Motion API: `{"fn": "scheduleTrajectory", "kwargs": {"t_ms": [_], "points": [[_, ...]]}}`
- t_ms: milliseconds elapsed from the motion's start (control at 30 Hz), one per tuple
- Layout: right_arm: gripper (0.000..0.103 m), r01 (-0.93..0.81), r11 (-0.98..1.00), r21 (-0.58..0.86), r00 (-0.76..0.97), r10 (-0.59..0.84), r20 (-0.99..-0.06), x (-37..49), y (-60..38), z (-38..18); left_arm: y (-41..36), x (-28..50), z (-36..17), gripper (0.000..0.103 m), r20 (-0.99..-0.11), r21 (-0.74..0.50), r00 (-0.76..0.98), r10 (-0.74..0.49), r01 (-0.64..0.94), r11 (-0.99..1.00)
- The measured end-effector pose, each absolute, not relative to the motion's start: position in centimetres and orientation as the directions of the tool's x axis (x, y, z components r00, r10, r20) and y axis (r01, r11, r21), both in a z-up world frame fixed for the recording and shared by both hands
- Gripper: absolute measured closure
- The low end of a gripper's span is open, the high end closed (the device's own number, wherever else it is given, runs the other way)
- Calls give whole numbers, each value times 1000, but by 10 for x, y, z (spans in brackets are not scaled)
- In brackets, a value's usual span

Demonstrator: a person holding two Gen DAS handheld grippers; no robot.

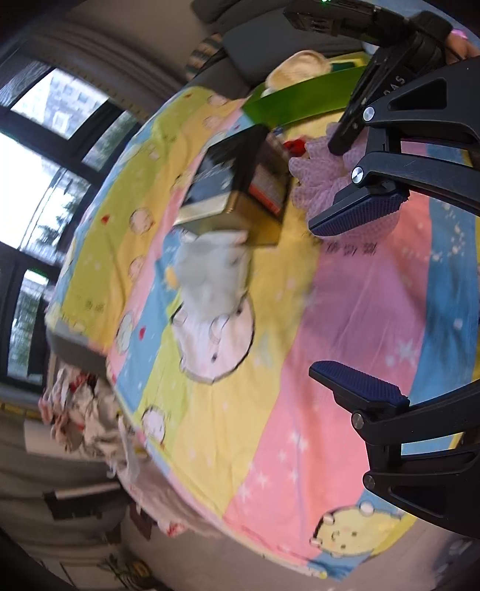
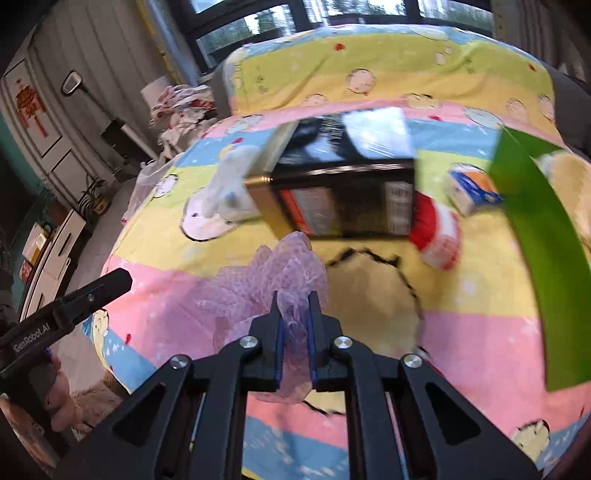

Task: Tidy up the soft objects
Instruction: 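Grasp the lilac mesh bath puff with the right gripper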

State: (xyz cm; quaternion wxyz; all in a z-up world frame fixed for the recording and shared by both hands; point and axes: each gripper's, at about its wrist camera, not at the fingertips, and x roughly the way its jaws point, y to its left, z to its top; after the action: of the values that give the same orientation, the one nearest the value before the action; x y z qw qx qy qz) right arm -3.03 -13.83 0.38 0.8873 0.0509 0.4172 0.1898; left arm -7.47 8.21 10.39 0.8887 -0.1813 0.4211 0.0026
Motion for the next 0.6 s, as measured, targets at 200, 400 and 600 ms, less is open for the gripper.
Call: {"fn": "scheduleTrajectory", "kwargs": {"t_ms": [200, 400, 600], "points": [[62, -199, 951, 237, 553, 309, -774, -23, -171, -15, 35, -64, 86, 32, -772, -323, 591, -234, -48, 945], [28, -135, 929, 344, 586, 355, -729, -23, -200, -12, -9, -59, 67, 32, -785, -344, 533, -315, 46, 938], [23, -143, 877, 458, 504, 463, -729, -12, -193, -35, -36, -57, 60, 49, -785, -326, 521, -335, 112, 939]]}}
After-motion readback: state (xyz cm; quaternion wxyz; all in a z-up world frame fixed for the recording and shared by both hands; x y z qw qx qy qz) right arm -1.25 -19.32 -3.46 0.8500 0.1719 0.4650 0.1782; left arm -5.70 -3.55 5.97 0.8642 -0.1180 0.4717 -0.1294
